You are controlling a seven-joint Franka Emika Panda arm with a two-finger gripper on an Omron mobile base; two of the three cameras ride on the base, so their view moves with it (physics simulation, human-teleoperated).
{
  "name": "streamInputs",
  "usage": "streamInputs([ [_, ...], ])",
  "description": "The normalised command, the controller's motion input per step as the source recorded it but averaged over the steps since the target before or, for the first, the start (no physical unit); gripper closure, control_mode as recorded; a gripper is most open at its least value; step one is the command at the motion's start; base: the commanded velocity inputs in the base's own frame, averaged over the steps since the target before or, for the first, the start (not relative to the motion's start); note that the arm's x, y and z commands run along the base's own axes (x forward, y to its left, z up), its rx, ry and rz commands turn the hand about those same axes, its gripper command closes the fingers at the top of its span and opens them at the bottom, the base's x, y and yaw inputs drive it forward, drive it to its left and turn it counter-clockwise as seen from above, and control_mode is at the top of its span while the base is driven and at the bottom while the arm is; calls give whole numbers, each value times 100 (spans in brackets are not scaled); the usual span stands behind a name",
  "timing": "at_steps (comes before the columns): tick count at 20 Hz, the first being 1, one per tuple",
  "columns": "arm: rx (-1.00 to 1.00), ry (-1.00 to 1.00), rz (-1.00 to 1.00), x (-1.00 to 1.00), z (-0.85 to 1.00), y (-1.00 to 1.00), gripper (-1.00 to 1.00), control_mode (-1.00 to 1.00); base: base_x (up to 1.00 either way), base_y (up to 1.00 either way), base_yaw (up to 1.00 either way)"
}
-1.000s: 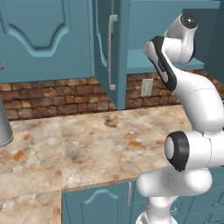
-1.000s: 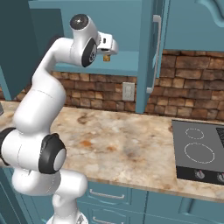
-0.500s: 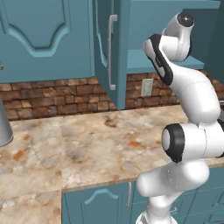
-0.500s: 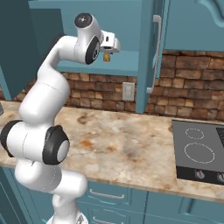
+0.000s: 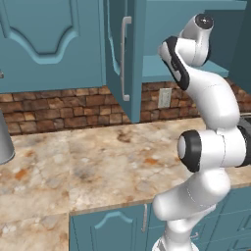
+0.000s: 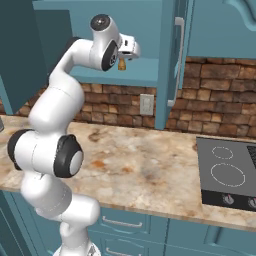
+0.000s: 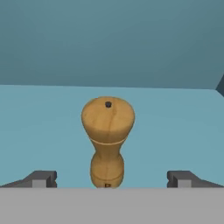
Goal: Retrieve the shaker from the cabinet and place it next the steak on a plate on the dining table.
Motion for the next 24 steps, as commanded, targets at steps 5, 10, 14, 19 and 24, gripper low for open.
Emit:
streamInputs([
  [5,0,0,0,26,0,0,-100,-100,0,0,0],
  [10,0,0,0,24,0,0,-100,-100,0,0,0],
  [14,0,0,0,20,0,-2,-100,-100,0,0,0],
  [19,0,0,0,15,0,-1,-100,-100,0,0,0],
  [24,0,0,0,3,0,-1,100,-100,0,0,0],
])
